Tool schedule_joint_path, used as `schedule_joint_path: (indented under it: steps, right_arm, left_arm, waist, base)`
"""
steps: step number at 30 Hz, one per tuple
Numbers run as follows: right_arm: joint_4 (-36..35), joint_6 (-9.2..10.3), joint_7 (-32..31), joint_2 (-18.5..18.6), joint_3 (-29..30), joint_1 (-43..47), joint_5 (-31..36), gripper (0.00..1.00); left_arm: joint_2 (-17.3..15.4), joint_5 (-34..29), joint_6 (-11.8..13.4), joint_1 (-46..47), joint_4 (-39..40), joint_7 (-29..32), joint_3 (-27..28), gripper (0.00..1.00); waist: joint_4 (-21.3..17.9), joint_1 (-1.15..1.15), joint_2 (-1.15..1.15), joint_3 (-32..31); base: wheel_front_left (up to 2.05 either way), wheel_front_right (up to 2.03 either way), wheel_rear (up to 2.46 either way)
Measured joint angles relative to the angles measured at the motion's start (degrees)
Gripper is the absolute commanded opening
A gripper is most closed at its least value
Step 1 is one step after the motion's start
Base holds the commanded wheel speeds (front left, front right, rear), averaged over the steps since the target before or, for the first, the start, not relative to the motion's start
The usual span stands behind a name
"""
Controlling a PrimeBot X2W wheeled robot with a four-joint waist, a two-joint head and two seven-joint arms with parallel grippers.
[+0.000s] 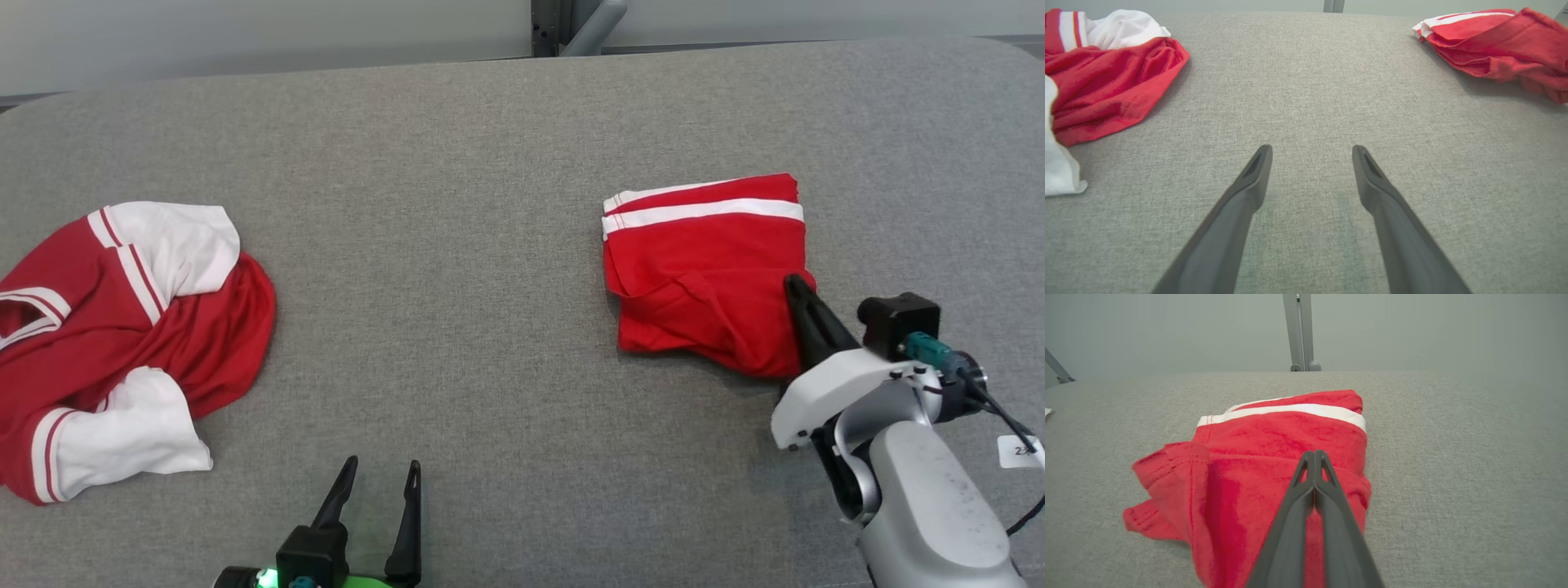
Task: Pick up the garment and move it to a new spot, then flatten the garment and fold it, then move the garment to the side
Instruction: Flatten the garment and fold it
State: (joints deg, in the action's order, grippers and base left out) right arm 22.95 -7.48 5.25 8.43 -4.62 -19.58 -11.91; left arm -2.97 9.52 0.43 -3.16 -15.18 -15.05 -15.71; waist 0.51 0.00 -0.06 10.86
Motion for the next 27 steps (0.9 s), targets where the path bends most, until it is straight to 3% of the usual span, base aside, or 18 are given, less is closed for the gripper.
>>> schedule_joint_path:
  steps: [7, 12, 17, 21, 23, 24, 25, 27]
  right_arm:
    - [7.71, -0.01, 4.0, -3.25, -4.97, -0.96, 2.13, 0.0]
    - [11.13, -0.01, 5.45, -4.89, -11.95, -2.75, 1.51, 0.0]
    - [11.41, -0.01, 6.03, -5.19, -15.47, -3.8, 1.14, 0.0]
    - [8.29, -0.01, 7.33, -5.27, -15.02, -3.36, 0.3, 0.0]
    - [5.66, -0.01, 8.02, -5.03, -12.87, -2.31, 0.15, 0.48]
    - [4.32, -0.01, 8.14, -4.5, -11.93, -1.54, 0.67, 0.91]
    - [2.92, -0.01, 8.5, -4.03, -10.54, -0.58, 1.41, 1.0]
    - [0.09, -0.01, 8.8, -3.5, -7.79, 1.44, 2.59, 1.0]
  left_arm:
    - [0.01, -0.05, 0.0, 0.24, 0.0, 0.01, 0.38, 1.0]
    - [0.02, 0.1, 0.07, 0.34, 0.07, 0.0, 0.22, 1.0]
    - [0.04, 0.35, 0.58, 0.35, 1.64, 0.0, 0.57, 1.0]
    - [0.08, 0.45, 0.67, -0.06, 2.85, 0.0, 1.66, 1.0]
    - [0.08, 0.43, 0.69, -0.6, 3.9, 0.0, 2.59, 1.0]
    - [0.09, 0.43, 0.87, -1.03, 4.5, 0.0, 3.08, 1.0]
    - [0.09, 0.43, 1.05, -1.33, 5.12, 0.0, 3.68, 1.0]
    - [0.09, 0.43, 1.14, -2.0, 6.11, 0.0, 4.77, 1.0]
  waist:
    - [1.66, 0.0, 0.0, 0.4]
    - [3.11, 0.0, 0.0, 0.39]
    - [4.11, 0.0, 0.0, 0.21]
    - [4.01, 0.0, 0.0, -0.64]
    - [3.66, 0.0, 0.0, -1.19]
    - [3.37, 0.0, 0.0, -1.44]
    - [3.01, 0.0, 0.0, -1.65]
    - [2.19, 0.0, 0.0, -2.04]
  base:
    - [0.0, 0.0, 0.0]
    - [0.0, 0.0, 0.0]
    - [0.0, 0.0, 0.0]
    - [0.0, 0.0, 0.0]
    - [0.0, 0.0, 0.0]
    - [0.0, 0.0, 0.0]
    - [0.0, 0.0, 0.0]
    - [0.0, 0.0, 0.0]
